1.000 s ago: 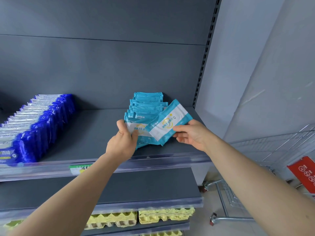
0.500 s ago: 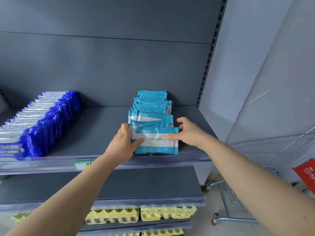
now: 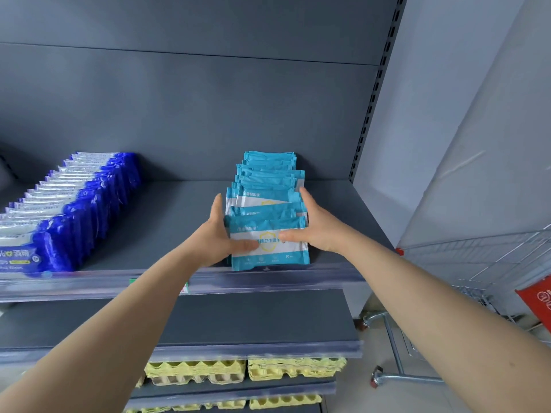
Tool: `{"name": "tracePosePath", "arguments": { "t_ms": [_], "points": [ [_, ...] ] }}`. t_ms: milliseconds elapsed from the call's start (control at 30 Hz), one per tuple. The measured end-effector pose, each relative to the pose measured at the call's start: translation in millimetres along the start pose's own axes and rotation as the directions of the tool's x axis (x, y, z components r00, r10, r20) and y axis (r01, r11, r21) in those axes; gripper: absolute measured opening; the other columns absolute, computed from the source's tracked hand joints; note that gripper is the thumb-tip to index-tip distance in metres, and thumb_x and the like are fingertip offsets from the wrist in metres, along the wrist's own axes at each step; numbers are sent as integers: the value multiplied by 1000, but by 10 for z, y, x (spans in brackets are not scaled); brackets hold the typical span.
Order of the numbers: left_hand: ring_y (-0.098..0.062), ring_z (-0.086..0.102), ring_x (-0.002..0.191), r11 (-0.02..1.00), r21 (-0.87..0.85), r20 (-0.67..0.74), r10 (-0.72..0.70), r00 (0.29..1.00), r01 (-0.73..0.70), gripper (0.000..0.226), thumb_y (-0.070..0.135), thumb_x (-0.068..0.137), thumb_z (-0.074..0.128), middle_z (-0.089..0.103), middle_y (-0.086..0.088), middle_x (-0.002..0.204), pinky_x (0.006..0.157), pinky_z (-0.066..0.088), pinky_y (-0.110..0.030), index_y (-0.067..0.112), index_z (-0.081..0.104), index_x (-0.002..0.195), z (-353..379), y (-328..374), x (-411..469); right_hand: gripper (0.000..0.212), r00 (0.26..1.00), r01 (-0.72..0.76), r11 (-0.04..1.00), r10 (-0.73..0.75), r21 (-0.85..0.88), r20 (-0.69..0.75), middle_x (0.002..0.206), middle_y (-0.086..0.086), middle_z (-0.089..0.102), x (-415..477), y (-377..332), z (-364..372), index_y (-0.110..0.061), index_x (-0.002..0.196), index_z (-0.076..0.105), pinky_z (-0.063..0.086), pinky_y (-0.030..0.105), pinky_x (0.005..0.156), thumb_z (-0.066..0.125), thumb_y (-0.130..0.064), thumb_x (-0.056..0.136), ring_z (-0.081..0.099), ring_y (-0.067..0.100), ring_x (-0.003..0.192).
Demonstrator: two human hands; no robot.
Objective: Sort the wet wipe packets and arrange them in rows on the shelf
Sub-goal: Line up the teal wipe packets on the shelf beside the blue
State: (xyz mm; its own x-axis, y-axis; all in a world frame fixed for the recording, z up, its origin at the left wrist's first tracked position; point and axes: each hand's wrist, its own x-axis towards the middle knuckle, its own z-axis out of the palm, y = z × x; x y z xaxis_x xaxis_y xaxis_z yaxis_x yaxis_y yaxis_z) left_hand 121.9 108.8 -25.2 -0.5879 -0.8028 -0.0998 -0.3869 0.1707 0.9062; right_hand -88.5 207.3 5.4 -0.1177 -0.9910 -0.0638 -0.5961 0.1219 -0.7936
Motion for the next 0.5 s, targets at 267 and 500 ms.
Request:
{"name": "tracePosePath", "arguments": {
  "t_ms": [267,500],
  "points": [
    [-14,40,126,942,303,44,139,989,-146,123,35,59,89,10,11,152,104,44,-34,51,3,146,-74,170,-6,127,999,-23,972,31,-232,29,159,-7,-14,171,-133,-55,-38,150,-8,12,38,119,85,-44,64,-4,11,148],
    [-8,50,114,911,384,45,148,988,-154,95,48,55,86,31,18,133,95,46,-20,31,40,137,-110,187,-82,95,994,-40,961,67,-273,88,158,-13,-9,137,-85,-67,-42,143,30,20,35,117,83,-50,64,14,14,145]
  ]
}}
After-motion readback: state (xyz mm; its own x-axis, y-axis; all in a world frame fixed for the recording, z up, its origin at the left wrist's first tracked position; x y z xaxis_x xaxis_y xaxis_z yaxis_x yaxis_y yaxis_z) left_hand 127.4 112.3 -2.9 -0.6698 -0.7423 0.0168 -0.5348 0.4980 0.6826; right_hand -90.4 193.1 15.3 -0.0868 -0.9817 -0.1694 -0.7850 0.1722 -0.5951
